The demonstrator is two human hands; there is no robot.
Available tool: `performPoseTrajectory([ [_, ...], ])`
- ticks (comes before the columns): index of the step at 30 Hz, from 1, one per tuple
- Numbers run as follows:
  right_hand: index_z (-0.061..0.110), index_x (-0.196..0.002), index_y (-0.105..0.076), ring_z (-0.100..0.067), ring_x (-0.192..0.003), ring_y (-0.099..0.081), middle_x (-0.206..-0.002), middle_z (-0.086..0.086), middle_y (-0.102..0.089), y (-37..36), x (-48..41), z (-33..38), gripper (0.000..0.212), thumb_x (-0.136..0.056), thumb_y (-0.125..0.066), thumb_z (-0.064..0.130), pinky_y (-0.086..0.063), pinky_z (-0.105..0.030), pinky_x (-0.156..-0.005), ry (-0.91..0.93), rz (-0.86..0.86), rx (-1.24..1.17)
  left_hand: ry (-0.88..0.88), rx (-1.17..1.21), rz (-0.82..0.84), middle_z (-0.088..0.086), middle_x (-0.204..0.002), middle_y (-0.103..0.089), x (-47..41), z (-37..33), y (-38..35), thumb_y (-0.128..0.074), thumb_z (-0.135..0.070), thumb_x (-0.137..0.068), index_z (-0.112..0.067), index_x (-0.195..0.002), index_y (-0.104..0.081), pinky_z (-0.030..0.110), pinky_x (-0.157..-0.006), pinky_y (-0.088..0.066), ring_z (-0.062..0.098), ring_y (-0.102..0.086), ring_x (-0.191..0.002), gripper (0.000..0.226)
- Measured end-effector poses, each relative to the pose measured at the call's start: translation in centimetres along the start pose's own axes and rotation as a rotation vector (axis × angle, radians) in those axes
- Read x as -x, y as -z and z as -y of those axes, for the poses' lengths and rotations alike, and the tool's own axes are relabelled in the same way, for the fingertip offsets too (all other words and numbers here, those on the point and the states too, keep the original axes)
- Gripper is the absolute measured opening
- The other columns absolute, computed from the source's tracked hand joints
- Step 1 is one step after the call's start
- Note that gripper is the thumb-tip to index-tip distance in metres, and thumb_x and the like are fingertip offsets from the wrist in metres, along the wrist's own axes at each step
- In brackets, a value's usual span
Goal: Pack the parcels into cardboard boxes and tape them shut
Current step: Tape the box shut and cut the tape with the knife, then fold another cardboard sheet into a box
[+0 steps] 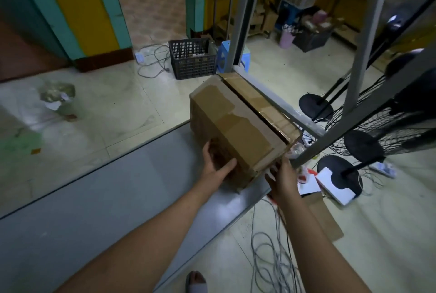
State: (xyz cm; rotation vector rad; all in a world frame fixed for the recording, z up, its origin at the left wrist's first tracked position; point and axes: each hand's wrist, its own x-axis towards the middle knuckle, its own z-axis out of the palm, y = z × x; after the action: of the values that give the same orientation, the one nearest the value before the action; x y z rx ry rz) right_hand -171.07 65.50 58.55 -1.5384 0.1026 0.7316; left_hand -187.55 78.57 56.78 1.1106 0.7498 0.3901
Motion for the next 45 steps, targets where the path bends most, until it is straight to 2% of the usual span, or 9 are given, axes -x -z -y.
performPoseTrajectory([
  [3,0.027,-0.113,-0.063,-0.019,-0.097,-0.059,-0.118,-0.008,-0.058,0.2,2.0,-2.2,0.02,-0.109,-0.045,0.036,-0.054,-0.046,-0.089,-0.02,0.014,0.225,-0.039,-0.205,-0.02,-0.008,-0.161,-0.036,0.6,-1.2,1.3,-0.087,-0.052,-0.079,-0.032,-0.164,-0.015,0.034,-0.122,-0.033,0.015,-0.035,-0.151,0.113],
  [7,0.005,-0.148,-0.052,-0.034,-0.13,-0.055,-0.143,-0.016,-0.057,-0.6,8.2,-5.8,0.05,-0.108,-0.051,0.036,-0.043,-0.046,-0.112,-0.039,0.128,0.76,-0.146,-0.788,-0.084,0.002,-0.163,-0.04,2.4,-3.2,6.0,-0.072,-0.058,-0.092,-0.026,-0.162,-0.034,0.027,-0.115,-0.033,0.022,-0.041,-0.148,0.086],
  [10,0.007,-0.155,-0.043,-0.031,-0.133,-0.056,-0.149,-0.016,-0.055,-3.6,13.1,-7.7,0.066,-0.105,-0.054,0.048,-0.044,-0.039,-0.11,-0.006,0.333,1.008,-0.165,-1.129,-0.141,0.0,-0.162,-0.043,5.9,-4.2,11.6,-0.061,-0.073,-0.09,-0.035,-0.16,-0.034,0.042,-0.119,-0.038,0.024,-0.041,-0.148,0.085],
  [19,0.016,-0.156,-0.041,-0.033,-0.141,-0.047,-0.155,-0.013,-0.049,-24.1,22.9,-8.3,0.073,-0.1,-0.054,0.061,-0.039,-0.045,-0.115,0.662,0.689,1.341,-0.021,-1.339,-0.607,-0.003,-0.16,-0.047,26.4,-5.4,32.2,-0.05,-0.083,-0.088,-0.033,-0.158,-0.04,0.045,-0.117,-0.039,0.023,-0.047,-0.144,0.087],
  [28,0.019,-0.153,-0.045,-0.033,-0.138,-0.049,-0.15,-0.012,-0.052,-42.6,43.6,-19.2,0.076,-0.096,-0.054,0.068,-0.042,-0.052,-0.113,0.927,1.303,1.392,0.249,-0.982,-1.14,-0.002,-0.151,-0.052,51.8,-1.1,45.0,-0.047,-0.087,-0.085,-0.033,-0.151,-0.044,0.048,-0.103,-0.051,0.028,-0.057,-0.13,0.086],
  [35,0.015,-0.15,-0.047,-0.034,-0.132,-0.055,-0.147,-0.013,-0.055,-47.5,57.6,-29.3,0.074,-0.094,-0.063,0.061,-0.049,-0.045,-0.105,0.859,1.681,1.435,0.327,-0.678,-1.464,-0.012,-0.137,-0.057,64.4,5.7,46.1,-0.057,-0.071,-0.093,-0.035,-0.144,-0.05,0.04,-0.096,-0.055,0.016,-0.061,-0.117,0.062],
  [39,0.011,-0.147,-0.05,-0.033,-0.135,-0.053,-0.148,-0.012,-0.056,-49.5,62.1,-32.9,0.066,-0.095,-0.071,0.046,-0.044,-0.035,-0.1,0.67,1.634,1.478,0.249,-0.359,-1.563,-0.016,-0.137,-0.056,66.7,9.8,47.7,-0.068,-0.051,-0.096,-0.032,-0.136,-0.06,0.036,-0.104,-0.049,0.01,-0.056,-0.126,0.045],
  [42,0.012,-0.148,-0.04,-0.038,-0.136,-0.049,-0.147,-0.014,-0.051,-50.4,61.5,-35.4,0.08,-0.088,-0.078,0.049,-0.046,-0.045,-0.108,0.625,1.441,1.532,0.142,-0.131,-1.647,-0.008,-0.123,-0.069,66.4,11.6,49.6,-0.071,-0.029,-0.097,-0.026,-0.122,-0.068,0.039,-0.099,-0.054,0.012,-0.065,-0.114,0.025],
  [45,0.01,-0.142,-0.042,-0.042,-0.127,-0.054,-0.137,-0.017,-0.052,-50.6,59.8,-37.3,0.083,-0.08,-0.08,0.05,-0.053,-0.053,-0.102,0.474,1.235,1.473,0.127,0.33,-1.708,0.004,-0.119,-0.068,65.4,11.7,50.3,-0.074,-0.03,-0.096,-0.02,-0.124,-0.055,0.043,-0.093,-0.059,0.019,-0.067,-0.102,0.034],
])
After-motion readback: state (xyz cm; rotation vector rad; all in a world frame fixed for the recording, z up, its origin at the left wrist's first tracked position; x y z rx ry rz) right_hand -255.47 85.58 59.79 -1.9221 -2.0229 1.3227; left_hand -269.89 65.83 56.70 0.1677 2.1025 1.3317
